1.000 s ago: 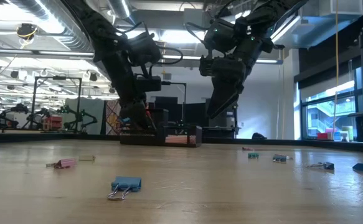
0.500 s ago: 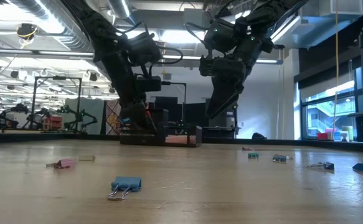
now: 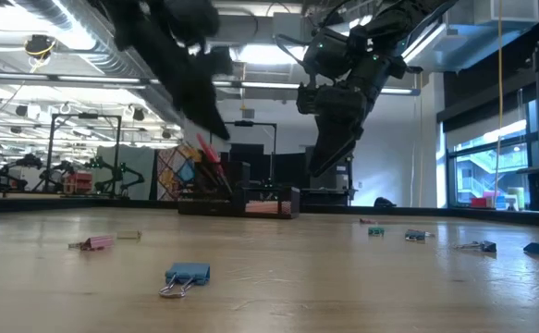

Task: Pick and place office supplies into organizer
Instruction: Put the yellow binder clip into the black desk organizer

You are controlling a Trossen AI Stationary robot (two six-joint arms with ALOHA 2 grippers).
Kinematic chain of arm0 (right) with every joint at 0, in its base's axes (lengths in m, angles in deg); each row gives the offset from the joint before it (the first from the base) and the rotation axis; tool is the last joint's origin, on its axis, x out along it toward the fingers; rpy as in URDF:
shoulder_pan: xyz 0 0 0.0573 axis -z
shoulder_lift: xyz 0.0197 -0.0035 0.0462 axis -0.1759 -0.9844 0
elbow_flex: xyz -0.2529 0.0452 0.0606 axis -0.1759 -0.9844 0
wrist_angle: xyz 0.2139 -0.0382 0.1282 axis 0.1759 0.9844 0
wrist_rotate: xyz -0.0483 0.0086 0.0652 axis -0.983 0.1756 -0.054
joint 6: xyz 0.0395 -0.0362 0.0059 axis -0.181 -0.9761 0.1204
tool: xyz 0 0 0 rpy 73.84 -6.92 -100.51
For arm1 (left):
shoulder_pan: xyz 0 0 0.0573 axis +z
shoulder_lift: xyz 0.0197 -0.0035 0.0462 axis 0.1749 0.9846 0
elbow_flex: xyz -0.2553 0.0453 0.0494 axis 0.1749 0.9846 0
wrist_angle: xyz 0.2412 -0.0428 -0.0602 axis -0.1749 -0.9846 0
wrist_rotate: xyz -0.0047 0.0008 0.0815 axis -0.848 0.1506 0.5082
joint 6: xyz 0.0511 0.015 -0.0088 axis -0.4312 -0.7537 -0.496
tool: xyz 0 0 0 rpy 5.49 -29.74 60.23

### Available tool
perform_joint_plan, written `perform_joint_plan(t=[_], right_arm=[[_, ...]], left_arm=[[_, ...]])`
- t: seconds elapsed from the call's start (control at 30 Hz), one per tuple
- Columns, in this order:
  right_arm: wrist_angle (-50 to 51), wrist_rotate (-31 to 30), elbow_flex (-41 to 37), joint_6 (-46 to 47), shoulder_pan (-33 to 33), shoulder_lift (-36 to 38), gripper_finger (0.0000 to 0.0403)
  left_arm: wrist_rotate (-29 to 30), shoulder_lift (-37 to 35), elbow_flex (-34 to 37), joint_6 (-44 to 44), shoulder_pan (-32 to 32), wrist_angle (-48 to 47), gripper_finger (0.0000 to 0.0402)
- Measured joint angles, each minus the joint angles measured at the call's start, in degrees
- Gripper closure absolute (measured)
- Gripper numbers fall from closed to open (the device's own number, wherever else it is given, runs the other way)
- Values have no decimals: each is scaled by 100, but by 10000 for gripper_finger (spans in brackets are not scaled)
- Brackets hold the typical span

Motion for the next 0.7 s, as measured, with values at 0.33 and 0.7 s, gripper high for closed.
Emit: perform_joint_plan(t=[0.33,0.7], right_arm=[[-114,-1,0,-273,3,0,221],[-308,-1,0,-249,3,0,221]], left_arm=[[-1137,-628,-2,-2583,-1477,-734,298],[-559,308,-2,-3526,-2248,-698,240]])
